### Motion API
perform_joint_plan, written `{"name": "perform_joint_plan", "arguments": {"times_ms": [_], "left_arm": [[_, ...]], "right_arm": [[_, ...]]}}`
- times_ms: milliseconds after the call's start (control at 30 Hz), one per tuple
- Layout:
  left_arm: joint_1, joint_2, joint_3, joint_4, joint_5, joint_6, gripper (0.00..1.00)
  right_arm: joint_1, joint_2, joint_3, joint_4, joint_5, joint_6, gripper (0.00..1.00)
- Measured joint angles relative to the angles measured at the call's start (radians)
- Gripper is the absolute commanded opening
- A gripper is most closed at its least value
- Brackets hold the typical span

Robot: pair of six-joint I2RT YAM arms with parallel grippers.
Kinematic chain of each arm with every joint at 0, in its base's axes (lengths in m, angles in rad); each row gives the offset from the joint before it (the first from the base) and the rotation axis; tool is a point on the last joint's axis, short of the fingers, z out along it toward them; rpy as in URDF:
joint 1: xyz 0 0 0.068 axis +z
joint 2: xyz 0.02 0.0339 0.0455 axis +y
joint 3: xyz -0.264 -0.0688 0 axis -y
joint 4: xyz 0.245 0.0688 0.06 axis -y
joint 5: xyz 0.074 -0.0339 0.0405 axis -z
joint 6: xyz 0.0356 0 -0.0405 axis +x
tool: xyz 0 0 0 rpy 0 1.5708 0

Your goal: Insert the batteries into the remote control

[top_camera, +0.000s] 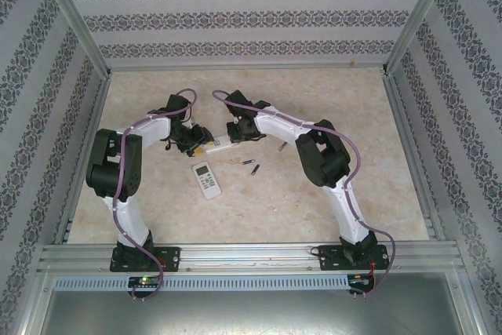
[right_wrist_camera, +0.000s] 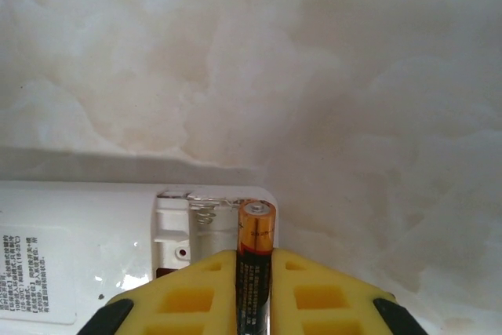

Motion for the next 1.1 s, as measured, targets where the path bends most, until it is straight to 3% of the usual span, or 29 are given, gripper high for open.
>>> {"name": "perform_joint_plan", "arguments": {"times_ms": [433,767,1100], "left_arm": [[0.0,0.026,0.01,0.033,0.022,-0.021,0.49],[0.0,0.027,0.104,-0.05,-0.04,0.064,0.59],[0.0,0.088,0.201,-0.129,-0.084,0.162,0.6]], "right_arm": [[-0.015,-0.006,0.062,-0.095,-0.011,-0.008,0.37],[-0.031,-0.016,0.077,-0.11,-0.011,0.011,0.29],[-0.031,-0.016,0.077,-0.118,-0.017,0.039,0.24]]}}
